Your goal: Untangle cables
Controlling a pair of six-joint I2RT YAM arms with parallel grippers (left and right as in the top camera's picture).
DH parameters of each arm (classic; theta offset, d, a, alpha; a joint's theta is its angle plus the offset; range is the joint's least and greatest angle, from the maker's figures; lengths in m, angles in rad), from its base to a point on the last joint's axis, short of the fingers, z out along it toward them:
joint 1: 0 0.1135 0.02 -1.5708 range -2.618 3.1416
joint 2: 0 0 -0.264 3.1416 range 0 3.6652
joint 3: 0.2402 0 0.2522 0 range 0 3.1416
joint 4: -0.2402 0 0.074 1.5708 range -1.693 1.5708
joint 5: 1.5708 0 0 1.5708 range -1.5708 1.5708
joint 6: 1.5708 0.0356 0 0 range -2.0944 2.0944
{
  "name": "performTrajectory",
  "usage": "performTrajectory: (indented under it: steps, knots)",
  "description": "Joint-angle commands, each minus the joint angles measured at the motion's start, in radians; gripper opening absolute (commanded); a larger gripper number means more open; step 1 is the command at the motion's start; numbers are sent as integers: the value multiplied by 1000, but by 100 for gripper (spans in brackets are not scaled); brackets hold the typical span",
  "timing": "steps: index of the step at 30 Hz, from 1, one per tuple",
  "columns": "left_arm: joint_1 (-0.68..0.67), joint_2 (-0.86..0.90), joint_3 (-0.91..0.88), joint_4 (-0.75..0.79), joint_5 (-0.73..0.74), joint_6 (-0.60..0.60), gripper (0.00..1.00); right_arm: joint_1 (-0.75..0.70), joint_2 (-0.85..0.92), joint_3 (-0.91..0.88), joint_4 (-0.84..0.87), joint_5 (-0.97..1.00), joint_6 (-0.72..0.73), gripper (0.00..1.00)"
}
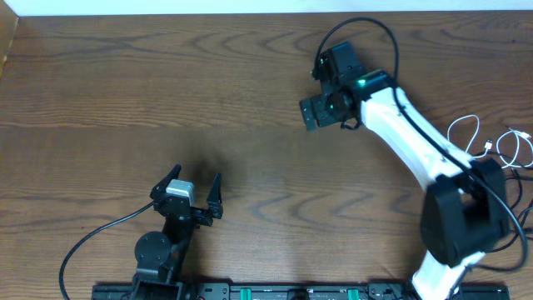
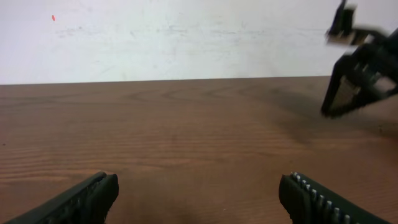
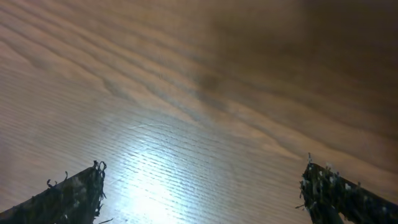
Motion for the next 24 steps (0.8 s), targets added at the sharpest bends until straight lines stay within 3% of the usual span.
performTrajectory:
  steps: [1, 8, 12, 17, 24]
  knots:
    - [-4, -7, -16, -36, 17, 14, 87, 7, -98, 12, -3, 66, -6, 99]
    - [-4, -7, -16, -36, 17, 14, 87, -5, -237, -14, 3, 82, 1, 99]
    - [-4, -7, -16, -36, 17, 14, 87, -13, -335, -80, 21, 116, 84, 99]
    - [-4, -7, -16, -36, 17, 14, 87, -15, -496, -286, 126, 137, 107, 99]
    - [-4, -7, -16, -36, 17, 15, 87, -18, -757, -756, 500, 133, 107, 99]
